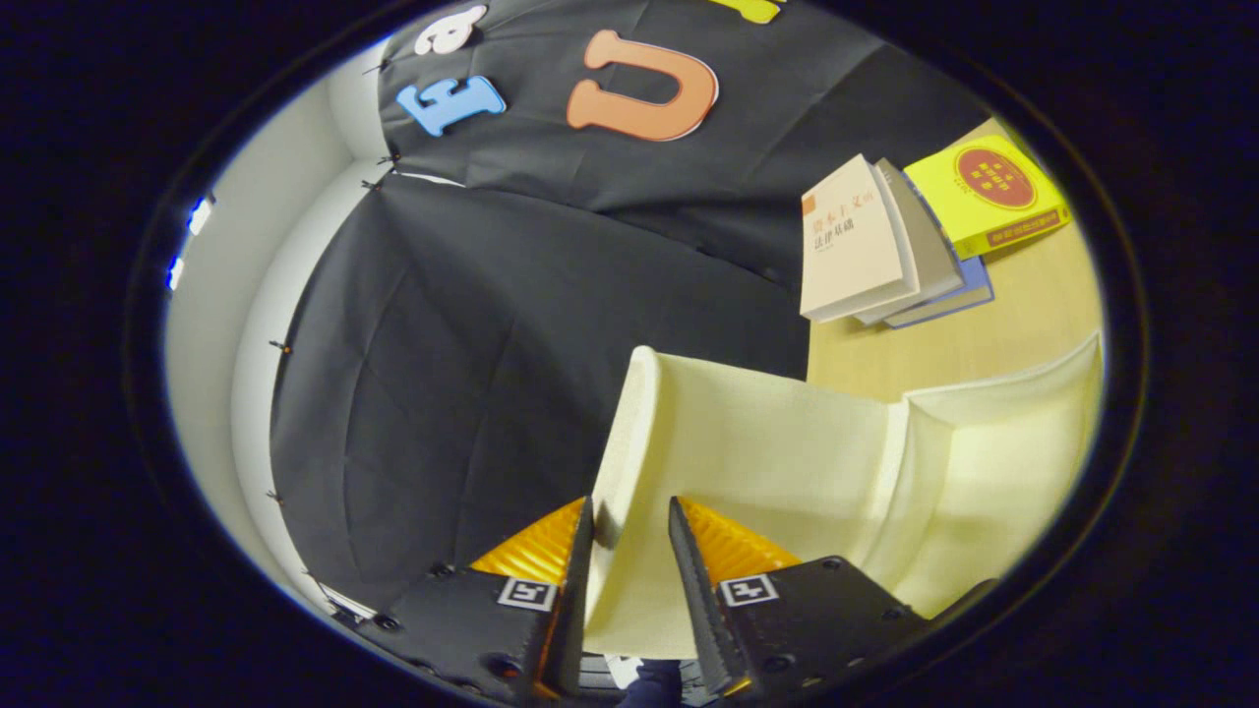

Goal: Open the storage box then place both shoes into the box .Put the left shoe in first, then the right shoe, with the right side of both shoes facing outward in a uniform manner.

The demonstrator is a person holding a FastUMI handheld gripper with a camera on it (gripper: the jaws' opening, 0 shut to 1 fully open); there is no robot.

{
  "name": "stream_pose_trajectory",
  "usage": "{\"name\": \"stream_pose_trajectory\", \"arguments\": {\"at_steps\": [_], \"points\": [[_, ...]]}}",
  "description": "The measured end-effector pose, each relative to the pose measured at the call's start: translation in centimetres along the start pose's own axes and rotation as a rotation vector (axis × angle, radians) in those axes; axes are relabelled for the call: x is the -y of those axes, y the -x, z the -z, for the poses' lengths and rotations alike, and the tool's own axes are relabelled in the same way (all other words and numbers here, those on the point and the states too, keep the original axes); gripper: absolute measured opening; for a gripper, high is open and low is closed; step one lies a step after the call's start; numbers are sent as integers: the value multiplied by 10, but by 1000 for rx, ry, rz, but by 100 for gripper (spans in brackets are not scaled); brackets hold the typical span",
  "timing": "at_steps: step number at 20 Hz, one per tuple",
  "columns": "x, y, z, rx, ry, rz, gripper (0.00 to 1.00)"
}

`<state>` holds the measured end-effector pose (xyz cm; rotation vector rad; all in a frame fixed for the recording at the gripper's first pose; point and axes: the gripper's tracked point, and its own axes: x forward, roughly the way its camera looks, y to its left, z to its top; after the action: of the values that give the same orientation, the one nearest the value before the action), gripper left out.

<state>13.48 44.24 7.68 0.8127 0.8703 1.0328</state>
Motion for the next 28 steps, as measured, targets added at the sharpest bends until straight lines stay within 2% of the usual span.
{"name": "stream_pose_trajectory", "arguments": {"at_steps": [4, 5, 9, 14, 20, 28], "points": [[1, 9, -7, 38, 53, 3, 75], [-1, 12, -9, 45, 69, 0, 79], [-12, 13, -10, 35, 131, -22, 89], [-11, 18, 1, 15, 192, 20, 90], [42, 87, 1, 88, 333, 205, 94], [124, 242, -11, 252, 535, 557, 95]]}}
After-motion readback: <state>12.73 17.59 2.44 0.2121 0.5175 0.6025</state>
